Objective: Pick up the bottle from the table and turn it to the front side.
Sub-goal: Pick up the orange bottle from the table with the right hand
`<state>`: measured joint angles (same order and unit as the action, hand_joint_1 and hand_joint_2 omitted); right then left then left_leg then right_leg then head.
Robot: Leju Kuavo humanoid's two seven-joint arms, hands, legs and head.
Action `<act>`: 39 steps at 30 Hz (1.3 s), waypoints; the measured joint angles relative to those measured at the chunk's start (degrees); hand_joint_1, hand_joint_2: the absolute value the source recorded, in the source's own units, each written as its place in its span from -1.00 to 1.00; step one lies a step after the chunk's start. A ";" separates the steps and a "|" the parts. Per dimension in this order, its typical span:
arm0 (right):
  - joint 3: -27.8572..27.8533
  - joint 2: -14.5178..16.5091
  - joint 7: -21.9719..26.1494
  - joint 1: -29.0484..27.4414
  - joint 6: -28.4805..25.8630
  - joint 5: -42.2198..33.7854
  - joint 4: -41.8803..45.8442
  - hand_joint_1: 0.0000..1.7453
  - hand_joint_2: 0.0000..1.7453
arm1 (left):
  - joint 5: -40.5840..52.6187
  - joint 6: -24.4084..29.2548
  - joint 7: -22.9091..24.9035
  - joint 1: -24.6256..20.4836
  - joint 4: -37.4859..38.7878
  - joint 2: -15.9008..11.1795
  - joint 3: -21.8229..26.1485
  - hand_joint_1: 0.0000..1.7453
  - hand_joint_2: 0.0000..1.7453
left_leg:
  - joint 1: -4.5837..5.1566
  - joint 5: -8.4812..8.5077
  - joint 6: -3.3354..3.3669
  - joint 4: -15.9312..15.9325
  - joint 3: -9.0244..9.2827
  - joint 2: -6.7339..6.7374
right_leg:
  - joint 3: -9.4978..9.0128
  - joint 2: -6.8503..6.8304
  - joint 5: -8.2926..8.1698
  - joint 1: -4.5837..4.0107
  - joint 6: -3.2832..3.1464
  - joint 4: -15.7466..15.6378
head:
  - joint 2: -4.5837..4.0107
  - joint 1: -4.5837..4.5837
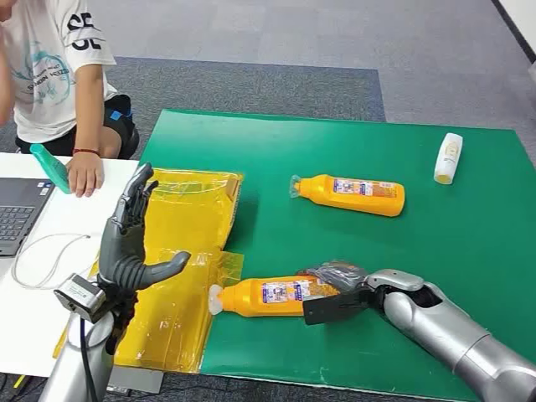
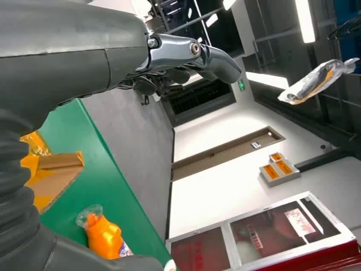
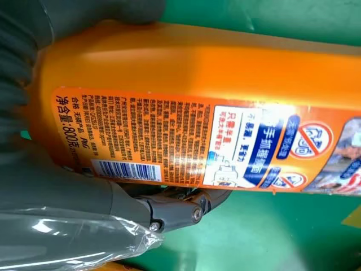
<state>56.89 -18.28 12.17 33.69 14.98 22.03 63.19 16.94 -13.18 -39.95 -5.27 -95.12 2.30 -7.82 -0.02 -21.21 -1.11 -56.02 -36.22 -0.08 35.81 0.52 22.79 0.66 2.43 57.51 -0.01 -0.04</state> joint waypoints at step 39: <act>-40.54 13.98 9.78 -23.13 6.51 -24.61 7.52 1.00 1.00 | 0.11 0.85 0.98 4.29 -1.14 0.31 -0.51 -1.00 1.00 | 0.01 -0.07 0.04 0.00 -0.18 -0.04 | 0.11 -0.04 0.13 0.01 0.07 0.00 | 0.00 -0.01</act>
<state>16.35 -4.30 21.96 10.56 21.49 -2.57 70.71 17.05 -12.33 -38.98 -0.98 -96.26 2.60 -8.34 -0.01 -21.29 -1.06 -56.01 -36.40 -0.13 35.92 0.48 22.92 0.67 2.50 57.52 -0.01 -0.05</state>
